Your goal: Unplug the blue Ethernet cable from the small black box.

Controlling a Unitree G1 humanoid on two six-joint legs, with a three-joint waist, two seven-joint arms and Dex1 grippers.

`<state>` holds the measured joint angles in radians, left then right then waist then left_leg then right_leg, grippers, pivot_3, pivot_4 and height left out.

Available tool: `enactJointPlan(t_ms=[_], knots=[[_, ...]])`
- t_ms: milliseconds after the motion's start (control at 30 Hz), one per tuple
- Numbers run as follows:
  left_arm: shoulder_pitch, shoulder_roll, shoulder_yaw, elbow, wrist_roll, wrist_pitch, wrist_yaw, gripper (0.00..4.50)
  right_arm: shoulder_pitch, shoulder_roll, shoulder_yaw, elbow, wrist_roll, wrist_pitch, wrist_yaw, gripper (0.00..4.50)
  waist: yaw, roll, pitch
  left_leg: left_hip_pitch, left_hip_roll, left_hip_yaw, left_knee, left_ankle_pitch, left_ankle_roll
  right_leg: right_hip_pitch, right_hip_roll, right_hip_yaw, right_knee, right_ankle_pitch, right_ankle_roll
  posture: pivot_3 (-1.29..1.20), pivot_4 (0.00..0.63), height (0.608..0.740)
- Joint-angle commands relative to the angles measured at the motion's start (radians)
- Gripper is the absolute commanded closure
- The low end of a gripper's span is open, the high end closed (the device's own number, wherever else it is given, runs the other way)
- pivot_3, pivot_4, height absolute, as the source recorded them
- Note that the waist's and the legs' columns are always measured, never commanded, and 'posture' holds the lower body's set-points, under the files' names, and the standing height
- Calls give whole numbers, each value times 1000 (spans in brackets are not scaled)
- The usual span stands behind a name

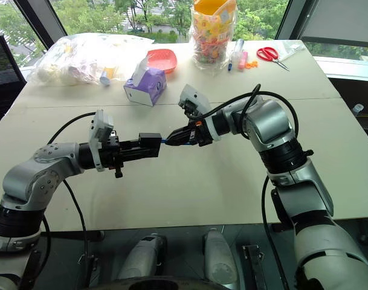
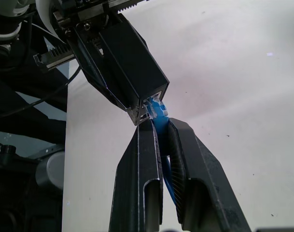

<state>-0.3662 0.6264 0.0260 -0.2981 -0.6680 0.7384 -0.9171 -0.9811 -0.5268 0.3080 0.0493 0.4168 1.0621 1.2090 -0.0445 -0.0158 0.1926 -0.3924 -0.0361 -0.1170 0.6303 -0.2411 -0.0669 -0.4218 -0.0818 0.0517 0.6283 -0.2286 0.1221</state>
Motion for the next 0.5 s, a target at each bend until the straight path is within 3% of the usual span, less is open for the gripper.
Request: enactJointPlan(t_ms=[33,167,267,367,500], knots=[[-21,-11,7,-47,-27,7,15,3979,-22,4,5,-32,21,-40,26,4471,0,0,0,0,0,0,0,0,0,0,0,0,0,0,0,0,150,740],[-29,-19,1,-48,-33,16,18,3979,-12,-1,4,-57,34,-93,64,4471,0,0,0,0,0,0,0,0,0,0,0,0,0,0,0,0,150,740],[-30,-18,-4,-49,-33,19,18,3979,-17,-4,9,-51,30,-103,72,3508,-1,0,0,0,0,0,0,0,0,0,0,0,0,0,0,0,150,740],[-26,-18,-3,-54,-34,18,20,3979,-37,1,23,-24,8,-94,59,2161,-1,0,0,0,0,0,0,0,0,0,0,0,0,0,0,0,150,740],[-26,-21,-4,-56,-34,16,25,3979,-47,-1,30,-17,12,-91,66,2161,1,0,0,0,0,0,0,0,0,0,0,0,0,0,0,0,150,740]])
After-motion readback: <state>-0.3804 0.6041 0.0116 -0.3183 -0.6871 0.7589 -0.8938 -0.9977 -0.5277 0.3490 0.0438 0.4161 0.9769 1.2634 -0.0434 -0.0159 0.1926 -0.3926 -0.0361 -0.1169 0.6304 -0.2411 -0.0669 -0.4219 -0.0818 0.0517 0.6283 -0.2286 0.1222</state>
